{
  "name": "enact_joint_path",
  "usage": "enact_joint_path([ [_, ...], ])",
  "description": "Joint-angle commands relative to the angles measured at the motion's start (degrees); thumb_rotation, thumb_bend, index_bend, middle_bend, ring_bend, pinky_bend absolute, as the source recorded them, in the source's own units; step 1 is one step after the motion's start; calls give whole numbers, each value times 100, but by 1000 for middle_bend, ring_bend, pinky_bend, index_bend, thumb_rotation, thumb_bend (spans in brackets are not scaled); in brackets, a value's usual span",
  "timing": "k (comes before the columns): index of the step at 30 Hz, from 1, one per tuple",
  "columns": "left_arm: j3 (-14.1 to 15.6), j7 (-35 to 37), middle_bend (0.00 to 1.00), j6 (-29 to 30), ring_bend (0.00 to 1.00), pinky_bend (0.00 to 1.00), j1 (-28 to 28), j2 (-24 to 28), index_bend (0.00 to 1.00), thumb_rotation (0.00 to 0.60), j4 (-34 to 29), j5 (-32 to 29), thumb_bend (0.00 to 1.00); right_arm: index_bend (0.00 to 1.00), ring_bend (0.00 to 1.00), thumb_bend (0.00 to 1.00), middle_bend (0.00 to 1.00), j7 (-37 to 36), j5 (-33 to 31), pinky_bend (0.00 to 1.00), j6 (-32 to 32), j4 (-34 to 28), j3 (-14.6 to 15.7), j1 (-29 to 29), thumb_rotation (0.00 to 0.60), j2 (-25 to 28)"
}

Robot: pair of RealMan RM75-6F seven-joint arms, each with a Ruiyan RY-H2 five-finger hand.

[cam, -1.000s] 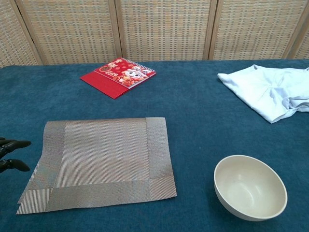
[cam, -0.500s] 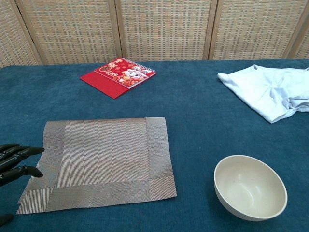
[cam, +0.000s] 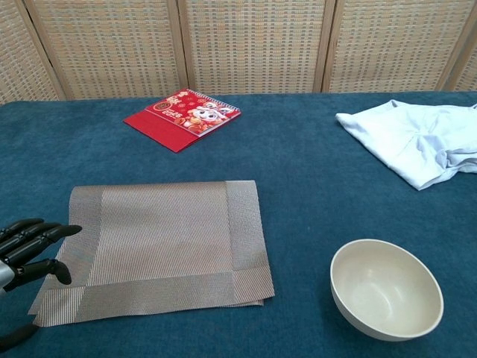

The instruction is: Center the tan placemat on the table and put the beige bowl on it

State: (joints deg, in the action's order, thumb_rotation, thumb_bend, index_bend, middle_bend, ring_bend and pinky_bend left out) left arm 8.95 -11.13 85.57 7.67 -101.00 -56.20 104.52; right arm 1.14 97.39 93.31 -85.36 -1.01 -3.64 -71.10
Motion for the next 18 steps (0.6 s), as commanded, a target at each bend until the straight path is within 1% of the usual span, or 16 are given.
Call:
enact_joint_path([
  [1, -16, 16, 0, 41, 0, 0, 15, -22, 349, 600, 20, -3, 300, 136, 0, 116, 0, -10, -9, 0, -4, 0, -4, -1, 600, 1],
  [5, -8, 34, 0, 16, 0, 0, 24, -9, 350, 600, 20, -43, 342, 135, 0, 116, 0, -14, -11, 0, -9, 0, -4, -3, 600, 0],
  [12, 36, 6, 0, -59, 0, 0, 46, 12, 356, 600, 8, -75, 343, 135, 0, 116, 0, -8, -4, 0, -6, -13, -1, 0, 600, 4],
  [15, 43, 0, 0, -86, 0, 0, 54, 26, 421, 600, -14, -97, 342, 135, 0, 115, 0, -10, -7, 0, 1, -17, -4, 3, 600, 7],
  [17, 41, -5, 0, -91, 0, 0, 56, 26, 484, 600, -19, -113, 342, 135, 0, 115, 0, -10, -8, 0, 3, -21, -6, 3, 600, 9],
  [18, 39, -6, 0, -92, 0, 0, 56, 24, 497, 600, -19, -120, 342, 135, 0, 116, 0, -11, -8, 0, 4, -21, -7, 3, 600, 9],
])
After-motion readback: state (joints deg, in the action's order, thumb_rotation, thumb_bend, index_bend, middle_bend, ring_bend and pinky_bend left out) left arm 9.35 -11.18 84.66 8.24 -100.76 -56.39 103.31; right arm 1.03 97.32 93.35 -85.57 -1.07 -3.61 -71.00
